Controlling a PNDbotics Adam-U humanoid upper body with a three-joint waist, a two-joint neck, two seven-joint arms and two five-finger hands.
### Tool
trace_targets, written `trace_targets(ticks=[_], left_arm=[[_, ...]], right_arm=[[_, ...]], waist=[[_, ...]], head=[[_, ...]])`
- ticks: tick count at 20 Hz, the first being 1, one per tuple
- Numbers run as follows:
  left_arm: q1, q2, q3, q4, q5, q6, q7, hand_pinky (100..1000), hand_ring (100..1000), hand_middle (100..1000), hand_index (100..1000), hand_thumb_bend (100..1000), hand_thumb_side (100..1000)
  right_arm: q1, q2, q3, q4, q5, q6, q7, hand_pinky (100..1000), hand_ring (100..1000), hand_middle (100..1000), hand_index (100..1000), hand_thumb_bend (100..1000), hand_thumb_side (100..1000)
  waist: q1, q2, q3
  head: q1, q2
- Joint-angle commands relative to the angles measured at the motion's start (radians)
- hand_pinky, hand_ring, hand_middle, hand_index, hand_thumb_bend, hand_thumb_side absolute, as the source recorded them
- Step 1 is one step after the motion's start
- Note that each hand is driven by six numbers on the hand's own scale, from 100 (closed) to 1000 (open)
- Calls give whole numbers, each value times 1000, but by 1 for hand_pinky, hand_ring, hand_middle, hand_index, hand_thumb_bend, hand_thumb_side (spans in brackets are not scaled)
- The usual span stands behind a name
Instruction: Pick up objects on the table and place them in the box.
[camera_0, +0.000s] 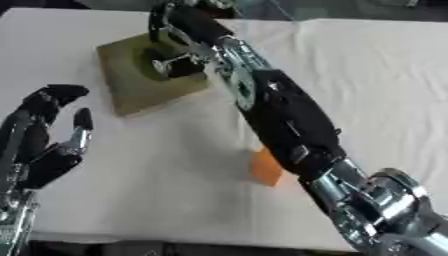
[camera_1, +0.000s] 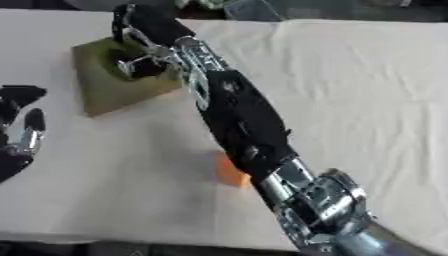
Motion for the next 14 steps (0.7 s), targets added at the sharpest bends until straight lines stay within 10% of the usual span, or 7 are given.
trace_targets(ticks=[1,7,14], left_arm=[[-13,9,-1,-18,7,0,-3,909,808,679,764,132,285],[-12,10,1,-17,7,1,-2,909,808,679,764,133,287],[-11,10,2,-16,6,1,0,911,808,679,765,131,289]], right_arm=[[-13,9,-5,-26,50,45,-92,861,796,640,383,100,111],[-3,10,-8,3,144,114,-186,872,835,718,788,100,100],[-3,3,-18,5,170,184,-228,876,862,776,964,100,100]], waist=[[5,-14,4],[0,-16,6],[-2,-15,6]], head=[[-7,5],[-7,5],[-6,5]])
